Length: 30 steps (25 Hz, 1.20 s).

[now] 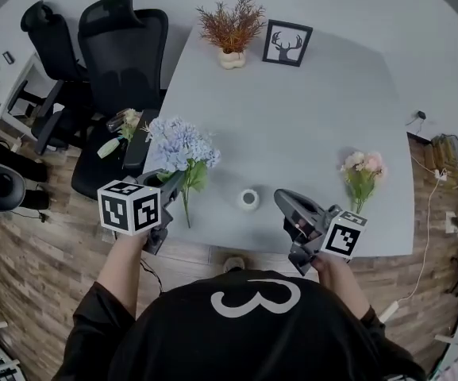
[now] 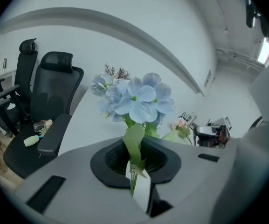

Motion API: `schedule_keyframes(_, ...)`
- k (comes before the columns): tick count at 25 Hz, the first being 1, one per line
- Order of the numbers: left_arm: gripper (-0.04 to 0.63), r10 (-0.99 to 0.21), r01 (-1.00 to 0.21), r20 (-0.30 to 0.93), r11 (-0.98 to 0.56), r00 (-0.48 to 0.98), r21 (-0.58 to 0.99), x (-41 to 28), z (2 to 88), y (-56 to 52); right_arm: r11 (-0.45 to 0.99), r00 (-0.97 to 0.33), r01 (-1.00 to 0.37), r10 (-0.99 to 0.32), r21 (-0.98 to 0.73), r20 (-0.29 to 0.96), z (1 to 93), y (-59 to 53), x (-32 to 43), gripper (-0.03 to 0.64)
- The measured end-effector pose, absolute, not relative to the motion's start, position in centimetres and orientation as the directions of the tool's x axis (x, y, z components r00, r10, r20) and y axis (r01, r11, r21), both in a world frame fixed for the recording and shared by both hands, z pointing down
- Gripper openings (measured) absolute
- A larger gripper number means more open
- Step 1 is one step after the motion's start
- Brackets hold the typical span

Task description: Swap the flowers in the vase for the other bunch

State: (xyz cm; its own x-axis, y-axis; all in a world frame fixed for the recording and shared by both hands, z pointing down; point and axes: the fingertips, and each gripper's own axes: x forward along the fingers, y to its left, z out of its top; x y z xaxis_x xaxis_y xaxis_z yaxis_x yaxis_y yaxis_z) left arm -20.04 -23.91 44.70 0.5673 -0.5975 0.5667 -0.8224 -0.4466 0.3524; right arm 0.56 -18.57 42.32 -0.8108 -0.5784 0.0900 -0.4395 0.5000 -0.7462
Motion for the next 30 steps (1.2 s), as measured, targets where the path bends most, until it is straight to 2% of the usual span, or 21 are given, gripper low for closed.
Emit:
schedule_keyframes(6, 0.048, -0.552, -0.844, 0.641, -0.401, 0.534, 0.357, -19.8, 49.4, -26.3, 0.453, -0.786, -0.456, -0.608, -0.766, 0.109, 43.9, -18.1, 1.6, 0.008)
schedule_keyframes(18, 0.054, -0.522, -0.883, 0.715, -0.324, 0.466, 0.339, -18.8, 55.7, -29.5, 0.407, -0.747, -0.494, -0.65, -0.769, 0.136, 45.0, -17.9, 3.9, 0.008)
schedule_keyframes(28, 0.064, -0.53, -0.892, 0.718, -0.301, 0.451, 0.337, -19.1, 57.3, -30.4, 0.391, -0.738, -0.502, -0.659, -0.771, 0.145, 44.9, -18.6, 4.1, 0.008)
schedule_keyframes(30, 0.092, -0.558, -0.904, 0.712, -0.297, 0.426, 0.308, -19.5, 57.4, -30.6, 0.389, -0.739, -0.501, -0.657, -0.773, 0.148, 45.0, -18.6, 4.1, 0.008)
